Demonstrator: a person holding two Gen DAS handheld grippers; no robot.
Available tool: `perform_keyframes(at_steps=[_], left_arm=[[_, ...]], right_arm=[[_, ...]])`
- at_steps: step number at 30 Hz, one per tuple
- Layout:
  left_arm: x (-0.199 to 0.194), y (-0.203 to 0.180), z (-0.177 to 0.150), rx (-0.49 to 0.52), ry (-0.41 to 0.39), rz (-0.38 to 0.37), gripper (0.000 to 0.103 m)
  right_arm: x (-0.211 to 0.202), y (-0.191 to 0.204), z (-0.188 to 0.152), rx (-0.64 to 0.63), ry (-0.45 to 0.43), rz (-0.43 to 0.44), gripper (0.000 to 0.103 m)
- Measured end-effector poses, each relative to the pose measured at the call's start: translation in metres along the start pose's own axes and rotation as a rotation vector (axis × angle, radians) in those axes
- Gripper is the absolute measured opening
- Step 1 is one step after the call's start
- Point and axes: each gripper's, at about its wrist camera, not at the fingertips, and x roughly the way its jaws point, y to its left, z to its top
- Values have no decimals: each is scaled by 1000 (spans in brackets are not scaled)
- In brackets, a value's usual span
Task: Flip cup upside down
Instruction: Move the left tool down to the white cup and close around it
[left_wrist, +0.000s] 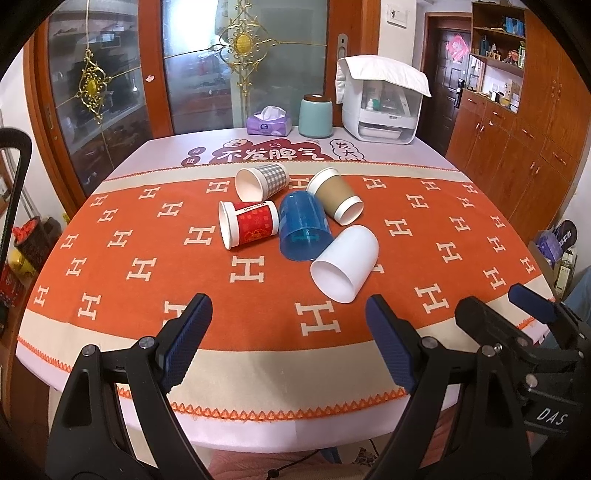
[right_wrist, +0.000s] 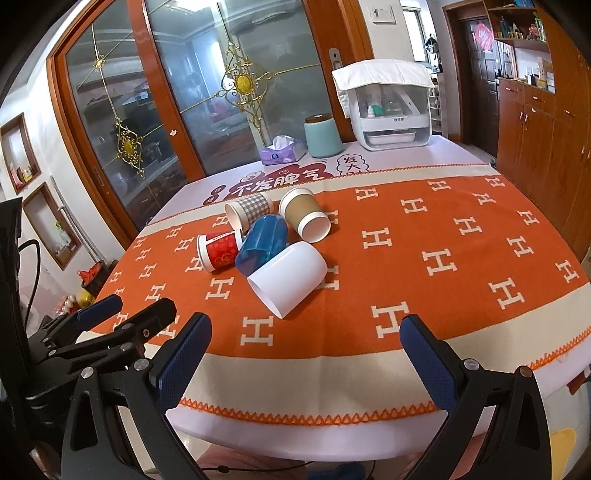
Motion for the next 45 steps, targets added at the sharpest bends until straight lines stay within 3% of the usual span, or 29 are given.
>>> perform_keyframes(at_steps=[12, 20, 29, 36, 39, 45], left_arm=[[5, -3, 11, 30, -6, -8, 83], [27, -6, 37, 85, 44, -112, 83], [68, -16, 94, 161, 188, -300, 83], [125, -54, 109, 283, 349, -412, 83], [157, -70, 107, 339, 435, -417, 83], [201, -86, 92, 400, 533, -345, 80]], right_arm=[[-3, 0, 12, -34, -24, -16, 103], [0, -22, 35, 2, -49, -71, 103], [26, -60, 65, 82, -35, -122, 100], [67, -84, 62, 176, 71, -88, 91], [77, -90, 58, 193, 97, -92, 91], [89, -94, 49, 207, 115, -101, 91]])
